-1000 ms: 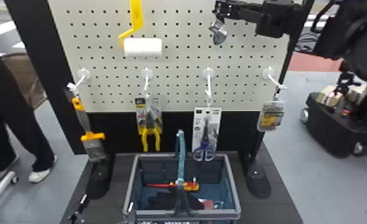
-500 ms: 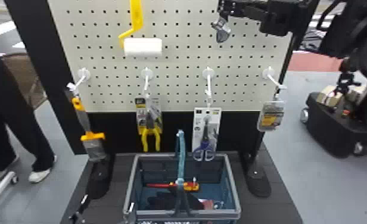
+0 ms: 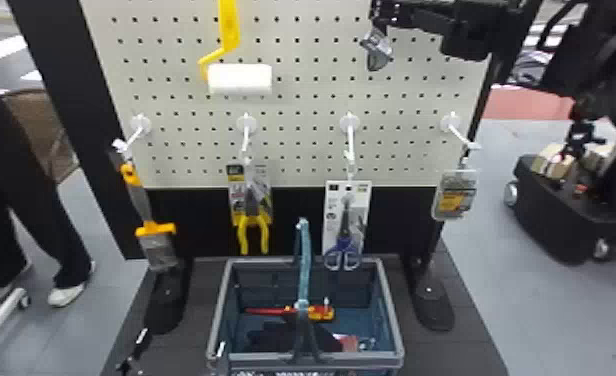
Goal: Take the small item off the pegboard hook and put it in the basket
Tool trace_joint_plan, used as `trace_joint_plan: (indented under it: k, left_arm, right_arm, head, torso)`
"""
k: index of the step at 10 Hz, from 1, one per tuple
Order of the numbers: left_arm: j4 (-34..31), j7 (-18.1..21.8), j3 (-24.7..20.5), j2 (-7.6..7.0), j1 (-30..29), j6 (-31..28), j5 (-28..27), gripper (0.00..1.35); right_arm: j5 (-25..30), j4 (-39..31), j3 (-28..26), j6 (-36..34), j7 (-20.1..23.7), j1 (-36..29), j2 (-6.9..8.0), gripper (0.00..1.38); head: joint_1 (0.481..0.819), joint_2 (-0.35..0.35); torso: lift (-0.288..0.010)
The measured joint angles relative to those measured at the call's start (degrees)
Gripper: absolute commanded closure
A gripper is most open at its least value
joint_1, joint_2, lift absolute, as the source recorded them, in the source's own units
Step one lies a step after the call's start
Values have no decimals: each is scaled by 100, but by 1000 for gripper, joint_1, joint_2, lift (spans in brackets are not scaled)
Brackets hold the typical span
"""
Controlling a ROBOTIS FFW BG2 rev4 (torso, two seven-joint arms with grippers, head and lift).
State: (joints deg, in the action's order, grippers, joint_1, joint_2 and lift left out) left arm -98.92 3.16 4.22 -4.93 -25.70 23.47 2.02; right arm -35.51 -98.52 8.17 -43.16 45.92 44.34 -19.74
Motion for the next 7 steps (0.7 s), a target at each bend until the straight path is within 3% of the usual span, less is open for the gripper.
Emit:
trace_joint_plan:
  k: [7]
  left_arm:
    - [0,3,18,1,-33,-17,0,50]
  right_arm:
    - [9,-415,-251,-158,-92,-273,-235,1174]
  head:
    - [549,0]
  torso:
    - [-100]
